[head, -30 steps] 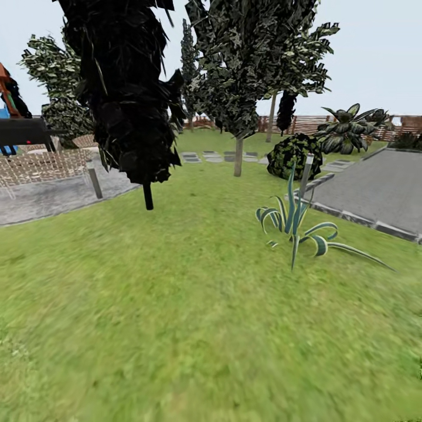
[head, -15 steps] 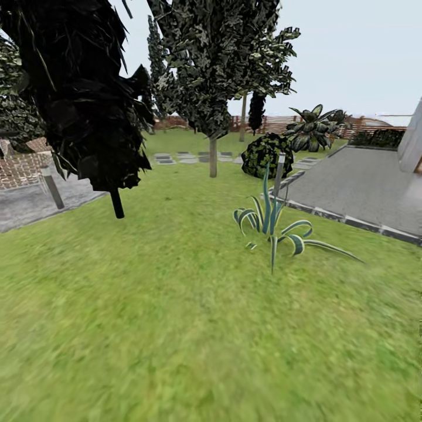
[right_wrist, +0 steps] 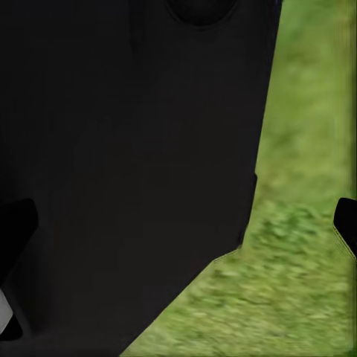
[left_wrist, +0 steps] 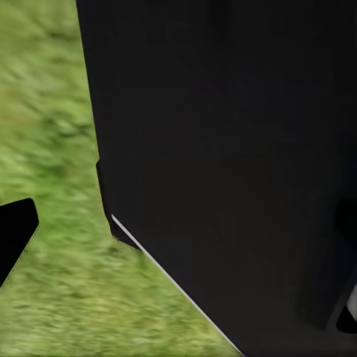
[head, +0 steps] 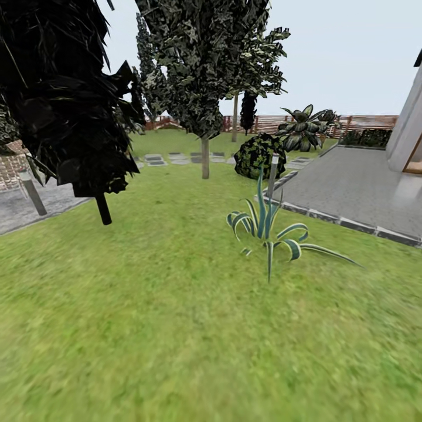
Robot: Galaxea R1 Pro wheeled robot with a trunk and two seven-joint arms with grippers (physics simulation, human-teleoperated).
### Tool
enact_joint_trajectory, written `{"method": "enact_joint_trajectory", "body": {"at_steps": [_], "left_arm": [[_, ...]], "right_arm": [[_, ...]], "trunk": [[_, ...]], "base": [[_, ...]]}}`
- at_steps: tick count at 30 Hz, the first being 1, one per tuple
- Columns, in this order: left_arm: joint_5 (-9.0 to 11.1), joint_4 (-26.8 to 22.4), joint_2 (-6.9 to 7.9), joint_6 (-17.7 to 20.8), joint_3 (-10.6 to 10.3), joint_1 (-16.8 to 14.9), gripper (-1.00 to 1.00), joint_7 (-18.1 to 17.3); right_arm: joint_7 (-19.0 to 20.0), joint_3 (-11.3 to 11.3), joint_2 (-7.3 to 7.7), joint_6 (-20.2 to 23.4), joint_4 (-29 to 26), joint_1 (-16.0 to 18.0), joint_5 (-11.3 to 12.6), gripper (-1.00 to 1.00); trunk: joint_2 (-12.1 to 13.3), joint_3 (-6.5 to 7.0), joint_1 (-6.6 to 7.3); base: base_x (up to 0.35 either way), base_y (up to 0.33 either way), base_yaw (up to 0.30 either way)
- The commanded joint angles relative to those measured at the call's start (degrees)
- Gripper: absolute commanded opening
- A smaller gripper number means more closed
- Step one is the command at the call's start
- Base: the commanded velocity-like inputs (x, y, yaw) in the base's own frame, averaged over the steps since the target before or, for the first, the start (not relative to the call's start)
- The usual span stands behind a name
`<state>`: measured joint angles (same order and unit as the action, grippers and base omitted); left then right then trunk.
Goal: Take the three Easter eggs out of the wicker basket on the lawn in the garden, then place them on the lawn next to a single tree (choose any tree) so that all three eggs are next to the same tree and none are left in the basket.
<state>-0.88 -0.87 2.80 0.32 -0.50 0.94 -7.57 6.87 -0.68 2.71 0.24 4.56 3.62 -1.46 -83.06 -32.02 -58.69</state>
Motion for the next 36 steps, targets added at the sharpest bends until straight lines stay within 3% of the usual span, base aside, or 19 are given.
{"method": "enact_joint_trajectory", "body": {"at_steps": [1,36], "left_arm": [[-0.09,-0.09,0.02,0.03,-0.03,0.03,1.00,-0.17],[-0.09,-0.09,0.02,0.03,-0.03,0.03,1.00,-0.17]], "right_arm": [[0.17,-0.05,0.01,0.03,0.10,0.07,-0.14,1.00],[0.16,-0.11,0.01,0.03,0.10,0.07,-0.13,1.00]], "trunk": [[-0.02,-0.04,-0.03],[-0.02,-0.04,-0.03]], "base": [[0.337,0.000,-0.001],[0.337,0.000,0.000]]}}
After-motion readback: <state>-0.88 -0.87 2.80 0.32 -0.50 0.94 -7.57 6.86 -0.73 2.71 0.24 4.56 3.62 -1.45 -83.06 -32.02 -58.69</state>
